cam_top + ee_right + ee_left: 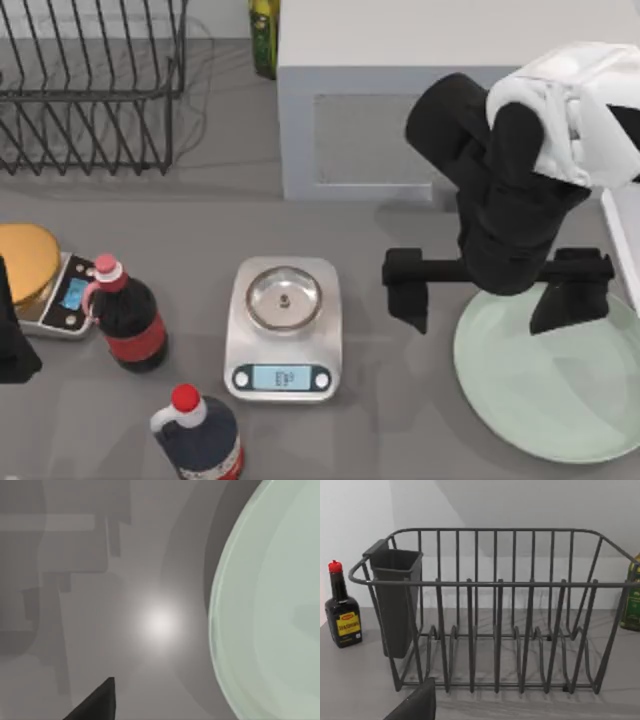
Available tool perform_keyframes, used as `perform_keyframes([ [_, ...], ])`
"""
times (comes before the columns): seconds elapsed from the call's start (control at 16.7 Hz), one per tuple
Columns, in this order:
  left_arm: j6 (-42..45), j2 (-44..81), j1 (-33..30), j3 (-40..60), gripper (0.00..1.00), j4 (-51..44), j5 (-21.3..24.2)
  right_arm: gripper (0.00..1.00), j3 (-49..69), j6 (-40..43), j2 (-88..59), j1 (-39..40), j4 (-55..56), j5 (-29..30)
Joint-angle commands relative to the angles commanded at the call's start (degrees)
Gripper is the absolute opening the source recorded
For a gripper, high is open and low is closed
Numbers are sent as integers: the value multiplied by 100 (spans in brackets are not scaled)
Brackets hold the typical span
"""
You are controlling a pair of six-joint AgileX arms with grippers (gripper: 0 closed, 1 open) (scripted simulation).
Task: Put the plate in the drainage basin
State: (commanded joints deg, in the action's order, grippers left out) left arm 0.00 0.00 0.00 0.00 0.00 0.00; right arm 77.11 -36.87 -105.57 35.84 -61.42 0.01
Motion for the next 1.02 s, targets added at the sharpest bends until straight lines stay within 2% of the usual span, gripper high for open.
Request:
perform_keyframes([
  [0.24, 0, 0, 0, 0, 100, 0, 0, 100, -253, -6, -202, 8, 415, 2],
  [0.6, 0, 0, 0, 0, 100, 0, 0, 100, -1066, -30, -865, 35, 1973, 7],
  [0.96, 0, 0, 0, 0, 100, 0, 0, 100, -1202, -34, -979, 41, 2169, 7],
  [1.02, 0, 0, 0, 0, 100, 0, 0, 92, -1202, -34, -979, 41, 2169, 7],
])
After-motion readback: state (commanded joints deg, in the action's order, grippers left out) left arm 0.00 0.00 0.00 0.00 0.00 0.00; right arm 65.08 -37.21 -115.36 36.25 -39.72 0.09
